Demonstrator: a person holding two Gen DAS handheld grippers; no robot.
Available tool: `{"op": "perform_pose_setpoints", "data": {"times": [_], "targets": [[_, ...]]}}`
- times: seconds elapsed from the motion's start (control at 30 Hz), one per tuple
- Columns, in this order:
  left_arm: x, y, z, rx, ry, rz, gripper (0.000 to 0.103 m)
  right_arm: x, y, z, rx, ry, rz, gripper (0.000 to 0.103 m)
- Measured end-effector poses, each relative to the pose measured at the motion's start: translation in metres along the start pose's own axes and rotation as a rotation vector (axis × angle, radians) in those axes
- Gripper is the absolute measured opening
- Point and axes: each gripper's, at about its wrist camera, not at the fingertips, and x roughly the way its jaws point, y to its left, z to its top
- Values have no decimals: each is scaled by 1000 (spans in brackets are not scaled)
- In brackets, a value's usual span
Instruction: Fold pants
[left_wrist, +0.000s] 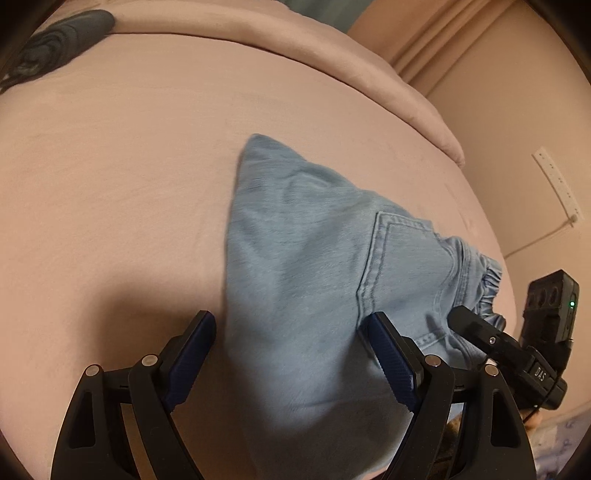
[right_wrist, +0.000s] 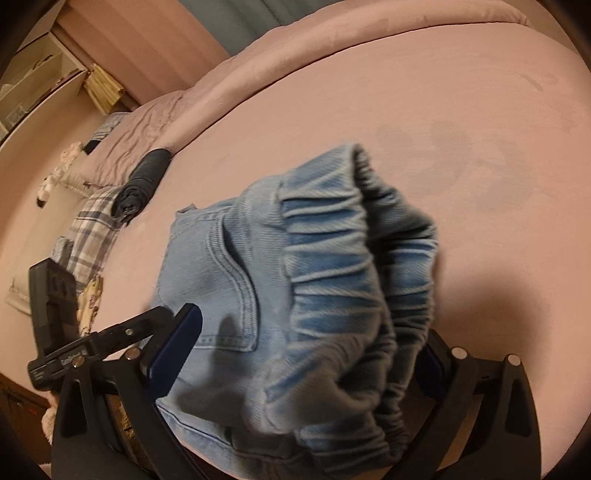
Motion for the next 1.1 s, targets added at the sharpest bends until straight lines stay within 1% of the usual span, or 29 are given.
{"op": "perform_pose_setpoints", "data": {"times": [0.07, 0.13, 0.23, 0.33, 0.37, 0.4, 0.43, 0.47, 0.5, 0.57, 0.67, 0.77, 0.87, 1.0, 1.1], "targets": [[3, 0, 5, 0, 5, -21, 83, 3, -4, 3, 20, 1, 30, 100], [6, -1, 8, 4, 11, -31, 81, 7, -4, 6, 27, -1, 49, 100], [6, -7, 7, 23, 3, 3, 75, 10, 0, 5, -2, -3, 37, 96], [1, -12, 4, 21, -18, 11, 59, 8, 0, 5, -6, -7, 25, 84], [-2, -11, 3, 0, -30, 10, 51, 7, -2, 4, -1, -10, 18, 75], [-5, -11, 3, -18, -42, 7, 41, 4, -4, 3, 8, -17, 4, 63], [-8, -12, 3, -32, -56, 9, 36, 1, -5, 3, 6, -24, -5, 59], [-13, -14, 2, -35, -68, 24, 28, -2, -6, 3, 3, -36, -1, 53], [-16, -16, 1, -36, -76, 31, 26, -5, -6, 2, 2, -49, 9, 50], [-26, -22, -1, -31, -94, 31, 25, -7, -4, 3, -1, -55, 6, 48], [-43, -32, -5, -4, -113, 51, 24, -15, 3, 4, -13, -81, 18, 46], [-58, -37, -7, 10, -127, 59, 24, -23, 9, 5, -21, -99, 41, 46], [-72, -37, -9, 11, -151, 67, 24, -37, 23, 6, -50, -132, 60, 46], [-78, -42, -4, 15, -160, 74, 24, -49, 37, 5, -82, -167, 79, 46], [-82, -43, -4, 12, -171, 74, 24, -54, 41, 4, -92, -176, 82, 46]]}}
